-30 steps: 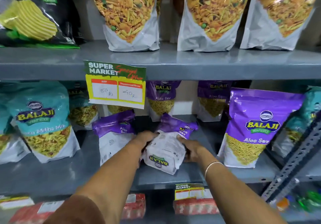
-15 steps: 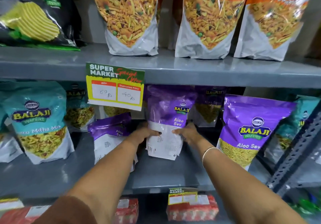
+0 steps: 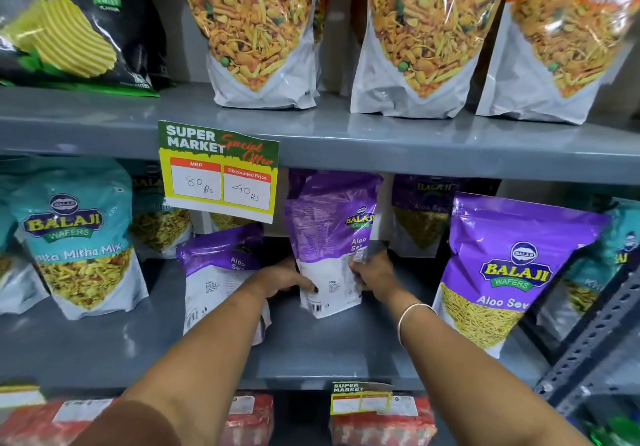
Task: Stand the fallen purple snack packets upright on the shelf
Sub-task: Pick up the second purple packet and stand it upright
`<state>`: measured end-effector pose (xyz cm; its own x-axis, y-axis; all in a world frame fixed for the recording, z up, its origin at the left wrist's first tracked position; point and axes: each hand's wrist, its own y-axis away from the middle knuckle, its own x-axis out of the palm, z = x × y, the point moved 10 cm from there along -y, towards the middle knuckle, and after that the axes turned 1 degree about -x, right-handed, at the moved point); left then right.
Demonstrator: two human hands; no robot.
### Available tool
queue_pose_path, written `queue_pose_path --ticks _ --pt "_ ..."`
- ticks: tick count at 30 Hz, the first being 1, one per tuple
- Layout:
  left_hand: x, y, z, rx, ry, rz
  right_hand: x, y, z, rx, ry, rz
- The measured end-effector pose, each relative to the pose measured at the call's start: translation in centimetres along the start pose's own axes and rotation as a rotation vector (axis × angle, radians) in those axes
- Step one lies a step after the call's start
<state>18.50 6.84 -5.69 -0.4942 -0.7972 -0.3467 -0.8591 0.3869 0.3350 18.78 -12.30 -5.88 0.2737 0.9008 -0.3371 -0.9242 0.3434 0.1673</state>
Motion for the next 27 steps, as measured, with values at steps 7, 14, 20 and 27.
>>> queue_pose_path --ticks 7,14,20,27 --pt "-0.1 -0.1 0.3 -0.108 0.022 0.028 4.1 2.4 1.7 -0.148 0.060 0.468" --pt "-0.9 -0.6 -0.6 -0.077 0.033 -0.071 4.4 2.4 2.0 -0.234 0.155 0.426" --pt "-1.3 -0.4 -0.7 -0.079 0.032 -0.056 1.6 4.0 2.1 -0.076 0.195 0.597" --pt "-1.6 -0.9 -3.1 0.081 0.106 -0.227 -2.4 1.0 2.4 -0.055 0.106 0.196"
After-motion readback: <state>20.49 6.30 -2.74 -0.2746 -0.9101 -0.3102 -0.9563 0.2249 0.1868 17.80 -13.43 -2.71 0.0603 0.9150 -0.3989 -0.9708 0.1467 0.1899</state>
